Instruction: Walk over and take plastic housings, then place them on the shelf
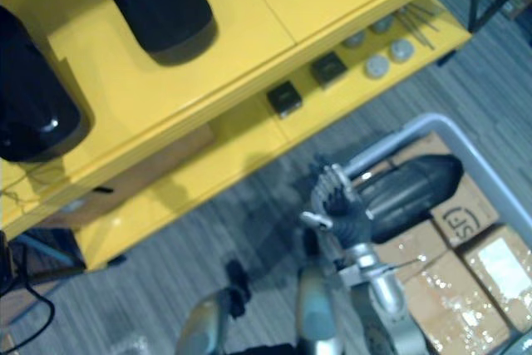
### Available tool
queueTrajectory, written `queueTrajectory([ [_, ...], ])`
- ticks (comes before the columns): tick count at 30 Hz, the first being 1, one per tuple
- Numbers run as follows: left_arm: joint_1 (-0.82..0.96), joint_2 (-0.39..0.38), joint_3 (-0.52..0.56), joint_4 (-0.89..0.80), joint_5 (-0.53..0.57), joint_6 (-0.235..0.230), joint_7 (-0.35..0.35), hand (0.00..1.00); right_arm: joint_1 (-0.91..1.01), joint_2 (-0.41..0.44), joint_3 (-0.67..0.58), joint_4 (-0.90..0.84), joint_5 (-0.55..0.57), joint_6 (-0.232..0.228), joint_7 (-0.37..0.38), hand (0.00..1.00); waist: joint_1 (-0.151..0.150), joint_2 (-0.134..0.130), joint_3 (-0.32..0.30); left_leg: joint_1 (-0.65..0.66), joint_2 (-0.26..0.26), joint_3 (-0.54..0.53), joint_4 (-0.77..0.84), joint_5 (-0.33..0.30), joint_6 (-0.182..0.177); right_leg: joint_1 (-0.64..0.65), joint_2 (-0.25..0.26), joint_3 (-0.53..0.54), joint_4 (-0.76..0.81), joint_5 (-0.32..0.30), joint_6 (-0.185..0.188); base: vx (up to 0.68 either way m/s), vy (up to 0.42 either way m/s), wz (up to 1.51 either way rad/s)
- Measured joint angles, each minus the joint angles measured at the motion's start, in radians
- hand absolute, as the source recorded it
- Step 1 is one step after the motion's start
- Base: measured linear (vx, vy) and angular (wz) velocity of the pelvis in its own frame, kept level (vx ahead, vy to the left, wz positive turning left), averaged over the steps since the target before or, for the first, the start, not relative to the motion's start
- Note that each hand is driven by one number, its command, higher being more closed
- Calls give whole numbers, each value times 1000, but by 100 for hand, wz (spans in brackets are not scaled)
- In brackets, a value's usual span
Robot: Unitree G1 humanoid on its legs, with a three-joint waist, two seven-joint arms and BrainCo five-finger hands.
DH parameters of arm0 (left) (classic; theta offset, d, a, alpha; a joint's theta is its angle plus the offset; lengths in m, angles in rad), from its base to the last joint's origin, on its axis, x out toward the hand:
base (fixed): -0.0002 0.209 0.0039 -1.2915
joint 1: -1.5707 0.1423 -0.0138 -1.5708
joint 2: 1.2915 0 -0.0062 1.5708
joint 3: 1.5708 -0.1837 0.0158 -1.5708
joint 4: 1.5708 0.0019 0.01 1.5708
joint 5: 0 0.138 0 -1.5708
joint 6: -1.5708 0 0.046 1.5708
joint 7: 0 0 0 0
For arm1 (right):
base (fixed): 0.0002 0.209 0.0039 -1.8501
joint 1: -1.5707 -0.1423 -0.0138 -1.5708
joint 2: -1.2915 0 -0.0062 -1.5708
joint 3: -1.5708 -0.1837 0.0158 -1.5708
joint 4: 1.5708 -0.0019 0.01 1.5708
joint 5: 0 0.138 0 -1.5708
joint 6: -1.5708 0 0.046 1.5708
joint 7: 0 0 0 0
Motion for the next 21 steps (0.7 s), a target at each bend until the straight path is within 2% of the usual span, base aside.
queueTrajectory([
  [6, -13, 0, -1, 3, 3, 2, 28, 0, 0, 0, -4, 1, 0, -1, 2, 0, -6, 0, 0, 1, 1, 5, 0, 0, 0, -3, 0, 5, 3, 0, 0, 3, -1, -1],
  [11, -32, 0, -1, 4, 15, 17, 98, 0, 0, 0, -3, 2, 0, -1, 2, 0, -6, 0, 0, 1, 1, 8, 0, 0, 0, -3, 0, 8, 5, 0, 0, 0, 0, 0],
  [16, -43, 0, 1, 3, 11, 17, 202, 0, 3, 0, -1, 4, 0, -7, -1, 0, -7, -9, 5, 1, 2, 9, -1, 0, 0, -2, 0, 9, 6, 0, 0, 0, 0, 0],
  [18, -43, 0, 3, 3, 4, 15, 256, 0, 11, 0, 6, 9, -1, -25, -1, 0, -7, -10, 5, 2, 2, 9, -1, 0, 0, -1, 0, 9, 6, 0, 0, 0, 0, 0],
  [21, -52, 0, 5, -2, -27, -12, 323, 0, 31, 6, 15, 10, -4, -47, -2, 0, -6, -11, 4, 20, 2, 9, -5, 0, 0, 15, 0, 7, 1, 0, 0, 0, 0, 0],
])
